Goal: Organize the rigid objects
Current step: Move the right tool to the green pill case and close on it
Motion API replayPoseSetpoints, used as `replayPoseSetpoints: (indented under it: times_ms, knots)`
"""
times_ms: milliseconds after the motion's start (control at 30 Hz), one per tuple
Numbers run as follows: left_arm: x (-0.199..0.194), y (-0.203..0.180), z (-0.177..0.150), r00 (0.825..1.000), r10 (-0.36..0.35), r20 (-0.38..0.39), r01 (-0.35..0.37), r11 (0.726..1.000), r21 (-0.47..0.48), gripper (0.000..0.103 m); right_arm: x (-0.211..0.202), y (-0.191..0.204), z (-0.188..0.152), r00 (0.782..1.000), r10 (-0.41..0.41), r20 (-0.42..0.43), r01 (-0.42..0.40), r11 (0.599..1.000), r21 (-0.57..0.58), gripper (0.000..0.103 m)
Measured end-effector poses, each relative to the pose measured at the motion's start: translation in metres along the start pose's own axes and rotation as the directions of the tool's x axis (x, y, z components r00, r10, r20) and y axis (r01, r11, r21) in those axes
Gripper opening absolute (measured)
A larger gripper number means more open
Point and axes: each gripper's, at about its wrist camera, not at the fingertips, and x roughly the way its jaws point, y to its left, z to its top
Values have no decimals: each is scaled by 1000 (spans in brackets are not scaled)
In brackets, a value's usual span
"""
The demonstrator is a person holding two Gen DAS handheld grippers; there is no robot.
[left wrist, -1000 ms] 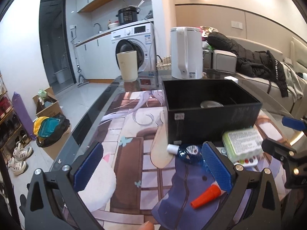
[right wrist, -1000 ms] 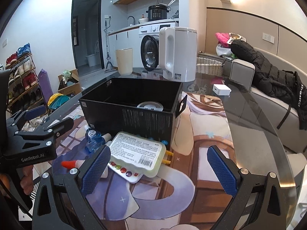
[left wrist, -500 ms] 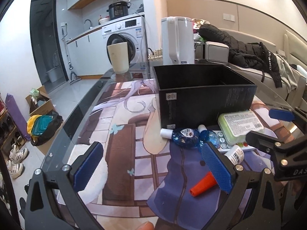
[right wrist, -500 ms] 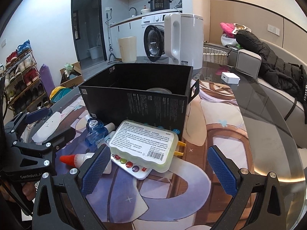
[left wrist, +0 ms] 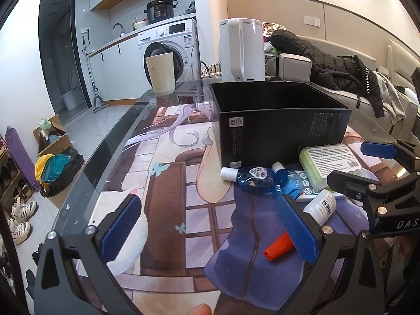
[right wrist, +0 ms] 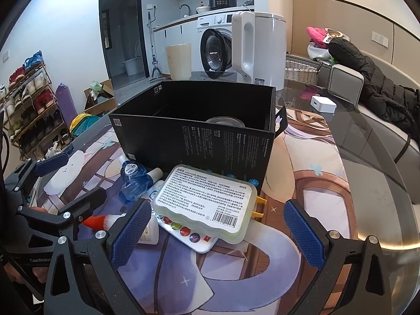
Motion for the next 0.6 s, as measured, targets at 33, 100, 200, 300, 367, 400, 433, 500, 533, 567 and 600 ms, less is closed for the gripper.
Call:
replayPoseSetpoints:
  times_ms: [33,100,200,300,367,400,433,500,533,567,600]
  knots:
    - [0,2,0,1000,3,-1,-3,1000,-4,103,1,1,0,1000,1,-1,-1,1000,-3,102]
    - [0,5,0,1000,4,-2,-4,1000,-10,103,2,2,0,1000,2,-5,-2,1000,-3,102]
    - [1,8,-1,1000,9,-3,-10,1000,-20,103,5,4,1,1000,5,-16,-5,1000,-6,102]
    - [1,11,-2,1000,13,-6,-13,999,-30,103,9,5,2,1000,10,-27,-10,1000,-6,102]
    - [1,13,-2,1000,14,-9,-14,999,-32,103,11,6,2,999,9,-35,-9,1000,-5,102]
    - [2,14,-2,1000,14,-10,-14,999,-34,103,13,7,3,999,10,-38,-11,1000,-2,102]
    - [2,16,-2,1000,15,-12,-16,999,-36,103,14,7,2,999,12,-42,-12,1000,2,102]
    - [3,18,-3,1000,17,-17,-18,999,-40,103,17,7,3,999,9,-48,-9,1000,11,102]
    - [4,19,-3,1000,16,-20,-16,999,-42,103,18,7,3,999,8,-53,-7,1000,16,102]
    - [4,19,-4,1000,14,-22,-15,999,-43,103,19,6,3,998,7,-57,-6,1000,21,102]
    - [5,19,-4,1000,14,-22,-15,999,-43,103,20,5,3,998,5,-62,-3,1000,25,102]
